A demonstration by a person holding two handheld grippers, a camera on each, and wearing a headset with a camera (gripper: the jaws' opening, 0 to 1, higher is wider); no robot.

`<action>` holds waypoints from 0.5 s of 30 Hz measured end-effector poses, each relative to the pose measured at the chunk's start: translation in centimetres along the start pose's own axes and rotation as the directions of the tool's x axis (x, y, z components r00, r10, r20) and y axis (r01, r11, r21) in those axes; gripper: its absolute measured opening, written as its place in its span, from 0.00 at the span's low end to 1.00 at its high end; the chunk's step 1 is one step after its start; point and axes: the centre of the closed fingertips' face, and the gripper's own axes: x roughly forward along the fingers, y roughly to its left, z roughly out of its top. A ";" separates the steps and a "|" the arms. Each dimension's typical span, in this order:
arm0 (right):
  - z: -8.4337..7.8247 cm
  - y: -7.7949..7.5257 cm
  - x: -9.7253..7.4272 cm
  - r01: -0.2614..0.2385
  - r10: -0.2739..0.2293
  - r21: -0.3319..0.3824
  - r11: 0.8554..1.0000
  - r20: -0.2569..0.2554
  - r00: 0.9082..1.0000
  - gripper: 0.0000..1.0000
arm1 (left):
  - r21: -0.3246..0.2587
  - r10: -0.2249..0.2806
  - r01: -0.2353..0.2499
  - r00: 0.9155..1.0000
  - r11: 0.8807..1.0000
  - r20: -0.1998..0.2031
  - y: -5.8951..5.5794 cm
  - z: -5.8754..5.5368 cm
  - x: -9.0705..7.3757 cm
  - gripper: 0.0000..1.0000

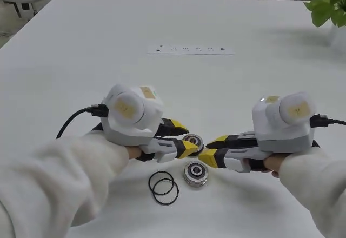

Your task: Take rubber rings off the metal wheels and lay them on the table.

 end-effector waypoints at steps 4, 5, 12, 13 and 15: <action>0.1 -0.1 0.0 0.005 -0.005 -0.003 1.000 0.006 1.000 0.19 | -0.036 -0.001 0.002 1.000 0.999 0.025 0.0 0.4 0.0 0.23; 0.1 -0.1 0.1 0.005 -0.005 -0.001 1.000 0.008 1.000 0.19 | -0.029 -0.002 0.003 1.000 1.000 0.023 0.0 0.4 0.0 0.23; 0.1 0.1 0.2 0.003 -0.003 -0.008 1.000 0.007 1.000 0.18 | -0.033 -0.011 0.012 1.000 0.999 0.018 -0.4 0.2 0.2 0.18; 0.2 0.0 0.2 0.006 -0.005 -0.011 1.000 0.010 1.000 0.18 | -0.041 -0.009 0.010 1.000 0.999 0.019 -0.4 0.2 0.2 0.18; 0.2 0.0 0.2 0.008 -0.008 -0.011 1.000 0.013 1.000 0.17 | -0.060 -0.005 0.006 1.000 0.998 0.021 -0.2 0.1 0.1 0.17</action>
